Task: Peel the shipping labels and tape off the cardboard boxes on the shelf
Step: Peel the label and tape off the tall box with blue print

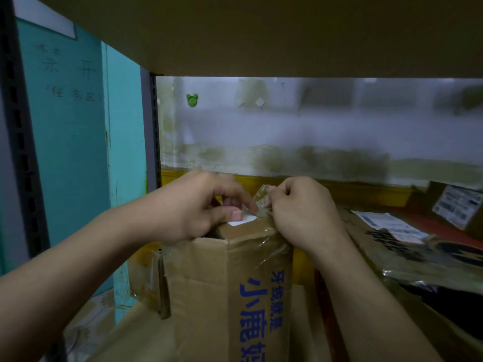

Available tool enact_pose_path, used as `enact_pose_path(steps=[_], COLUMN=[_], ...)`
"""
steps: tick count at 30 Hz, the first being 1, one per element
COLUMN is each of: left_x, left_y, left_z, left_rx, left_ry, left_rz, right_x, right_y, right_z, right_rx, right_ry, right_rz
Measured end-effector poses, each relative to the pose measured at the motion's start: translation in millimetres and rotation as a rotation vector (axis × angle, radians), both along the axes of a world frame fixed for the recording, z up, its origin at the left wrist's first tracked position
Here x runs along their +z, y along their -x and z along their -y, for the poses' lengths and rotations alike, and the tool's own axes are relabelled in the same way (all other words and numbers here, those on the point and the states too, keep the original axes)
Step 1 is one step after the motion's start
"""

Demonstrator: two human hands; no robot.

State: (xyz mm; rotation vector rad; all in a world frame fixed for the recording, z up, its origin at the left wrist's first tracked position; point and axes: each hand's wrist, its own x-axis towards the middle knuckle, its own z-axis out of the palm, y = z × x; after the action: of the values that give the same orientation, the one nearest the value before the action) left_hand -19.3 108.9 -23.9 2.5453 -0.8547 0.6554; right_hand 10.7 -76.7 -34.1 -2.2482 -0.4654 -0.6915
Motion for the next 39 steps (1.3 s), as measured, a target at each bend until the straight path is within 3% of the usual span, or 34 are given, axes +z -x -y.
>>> enact_pose_path(steps=[8, 16, 27, 32, 39], left_x=[-2.0, 8.7, -7.8, -5.8, -6.4], left_y=[4.6, 6.9, 2.1, 7.4, 9.4], left_z=[2.4, 13.4, 24.0, 24.9, 20.5], left_rx=[-0.033, 0.065, 0.091, 0.121, 0.148], left_ry=[-0.019, -0.028, 0.234, 0.185, 0.215], left_rz=[0.01, -0.115, -0.098, -0.047, -0.068], right_x=[-2.8, -0.1, -3.1, -2.9, 0.3], right_y=[-3.2, -8.0, -6.9, -9.0, 2.9], right_z=[0.8, 1.4, 1.0, 0.0, 1.0], right_rx=[-0.011, -0.006, -0.049, -0.034, 0.125], right_ry=[-0.043, -0.032, -0.078, -0.165, -0.165], right_rz=[-0.008, 0.018, 0.076, 0.13, -0.048])
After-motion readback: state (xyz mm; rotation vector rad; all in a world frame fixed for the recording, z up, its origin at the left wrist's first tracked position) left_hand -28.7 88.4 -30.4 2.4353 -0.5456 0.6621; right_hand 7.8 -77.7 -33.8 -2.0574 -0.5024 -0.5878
